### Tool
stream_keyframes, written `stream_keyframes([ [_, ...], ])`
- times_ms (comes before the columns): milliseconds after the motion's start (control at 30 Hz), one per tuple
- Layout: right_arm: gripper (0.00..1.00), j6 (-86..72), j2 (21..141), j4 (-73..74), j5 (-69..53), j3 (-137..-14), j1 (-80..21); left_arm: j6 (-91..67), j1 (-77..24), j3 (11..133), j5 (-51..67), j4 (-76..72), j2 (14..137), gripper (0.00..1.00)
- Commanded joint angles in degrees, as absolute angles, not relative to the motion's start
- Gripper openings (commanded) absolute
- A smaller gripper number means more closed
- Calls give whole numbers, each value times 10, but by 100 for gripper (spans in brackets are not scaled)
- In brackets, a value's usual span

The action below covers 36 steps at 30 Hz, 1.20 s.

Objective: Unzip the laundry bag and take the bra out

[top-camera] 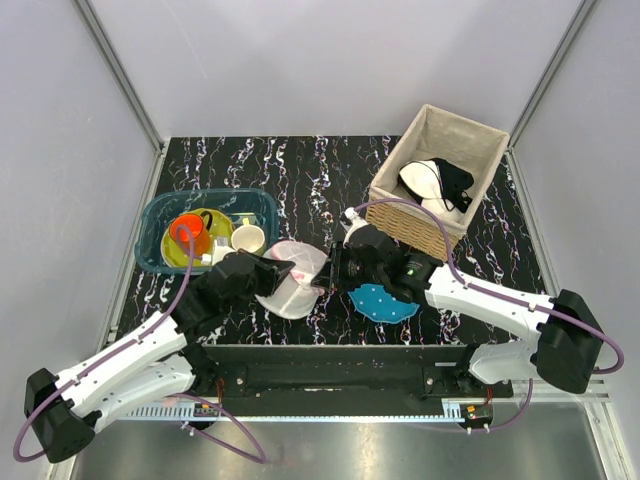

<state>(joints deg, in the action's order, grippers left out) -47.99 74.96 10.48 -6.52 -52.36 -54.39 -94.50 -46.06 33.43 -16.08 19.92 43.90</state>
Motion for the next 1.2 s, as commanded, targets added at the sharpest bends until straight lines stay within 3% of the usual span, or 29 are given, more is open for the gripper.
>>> stream_keyframes([
  [0, 25, -480, 744, 83, -40, -519, -548, -952, -459, 325, -161, 181, 421, 0],
  [233, 35, -474, 777, 80, -48, -535, -548, -949, -456, 316, -154, 171, 420, 0],
  [333, 29, -475, 782, 73, -57, -539, -548, -950, -456, 316, -152, 169, 419, 0],
  [367, 22, -475, 781, 72, -55, -540, -549, -950, -456, 316, -152, 170, 418, 0],
  [467, 14, -475, 773, 76, -42, -534, -548, -950, -455, 315, -153, 171, 417, 0],
  [500, 4, -475, 769, 80, -37, -530, -548, -950, -455, 315, -154, 173, 416, 0],
  [533, 0, -476, 759, 82, -32, -527, -548, -950, -453, 315, -154, 174, 414, 0],
  [800, 0, -476, 693, 103, 9, -455, -526, -878, -391, 300, -100, 111, 411, 0],
  [933, 0, -478, 656, 102, -13, -401, -493, -799, -333, 365, 61, 121, 504, 0],
  [1167, 0, -475, 624, 106, -71, -389, -508, -674, -332, 496, 127, 120, 644, 0],
])
